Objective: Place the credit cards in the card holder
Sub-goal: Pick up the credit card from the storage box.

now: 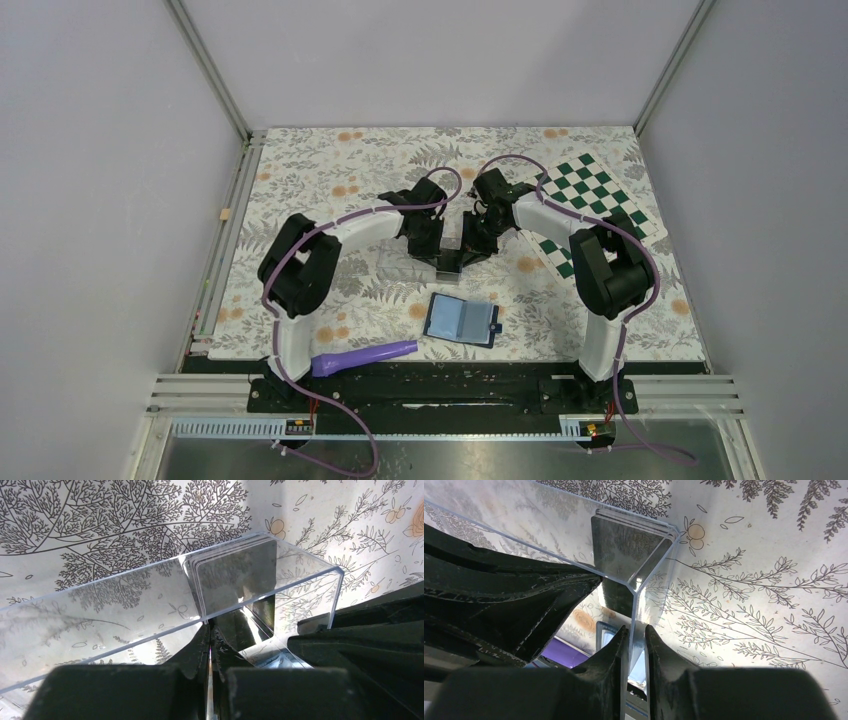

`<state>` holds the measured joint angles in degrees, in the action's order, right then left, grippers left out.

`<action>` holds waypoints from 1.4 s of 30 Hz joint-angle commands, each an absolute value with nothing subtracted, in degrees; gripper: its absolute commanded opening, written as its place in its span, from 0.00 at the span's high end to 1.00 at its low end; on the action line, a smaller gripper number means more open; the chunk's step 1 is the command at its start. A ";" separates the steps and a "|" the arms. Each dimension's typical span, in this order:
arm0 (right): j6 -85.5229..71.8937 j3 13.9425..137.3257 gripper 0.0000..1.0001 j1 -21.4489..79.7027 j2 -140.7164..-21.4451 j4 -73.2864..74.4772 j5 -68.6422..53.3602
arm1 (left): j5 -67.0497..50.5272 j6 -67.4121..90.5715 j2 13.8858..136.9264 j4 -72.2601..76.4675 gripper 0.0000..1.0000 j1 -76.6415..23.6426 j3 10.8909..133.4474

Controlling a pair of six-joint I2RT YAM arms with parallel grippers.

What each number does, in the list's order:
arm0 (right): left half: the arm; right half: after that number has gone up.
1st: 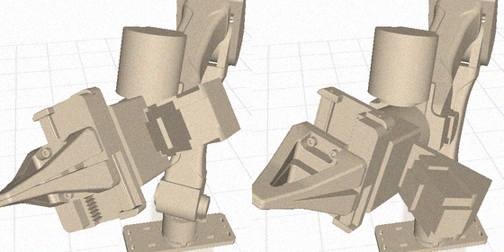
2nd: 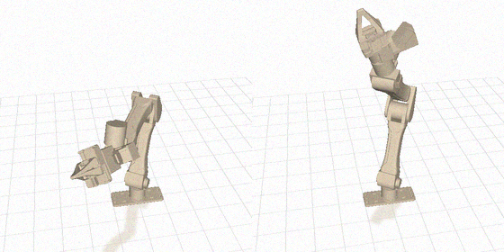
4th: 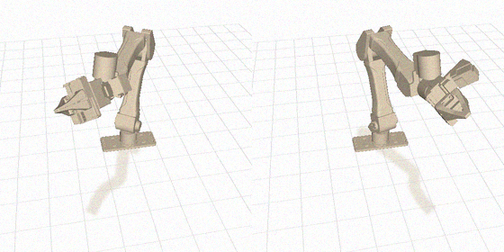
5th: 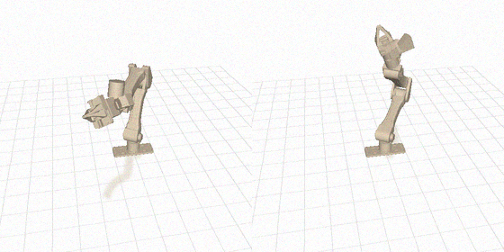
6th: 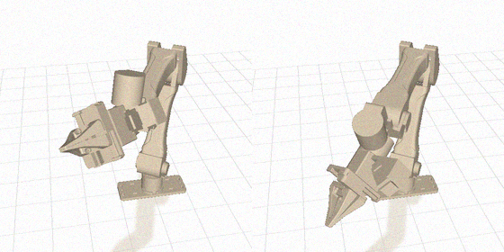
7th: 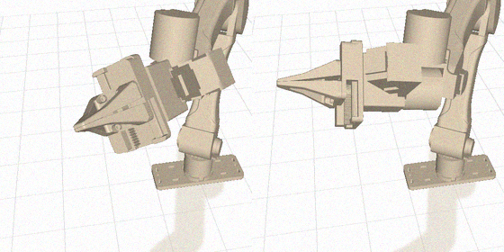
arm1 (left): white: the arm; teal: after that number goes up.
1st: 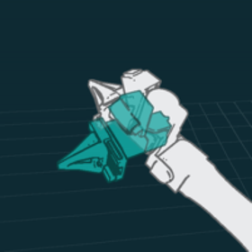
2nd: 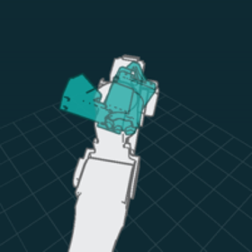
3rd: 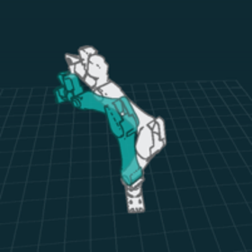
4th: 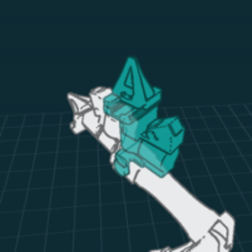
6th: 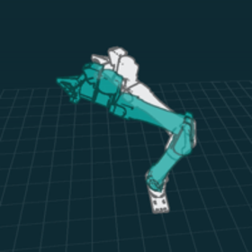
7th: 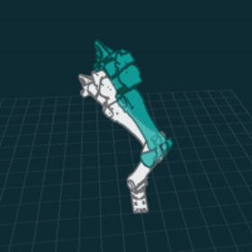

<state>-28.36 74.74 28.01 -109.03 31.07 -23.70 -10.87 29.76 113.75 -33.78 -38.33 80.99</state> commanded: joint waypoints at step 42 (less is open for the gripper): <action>-28.38 74.80 0.80 28.21 -109.29 29.83 -27.55 | -1.20 23.64 118.84 -46.18 0.70 -43.46 95.80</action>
<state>-28.36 74.70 27.94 -109.03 30.94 -24.51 -2.35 23.94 118.63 -47.55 -42.87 93.73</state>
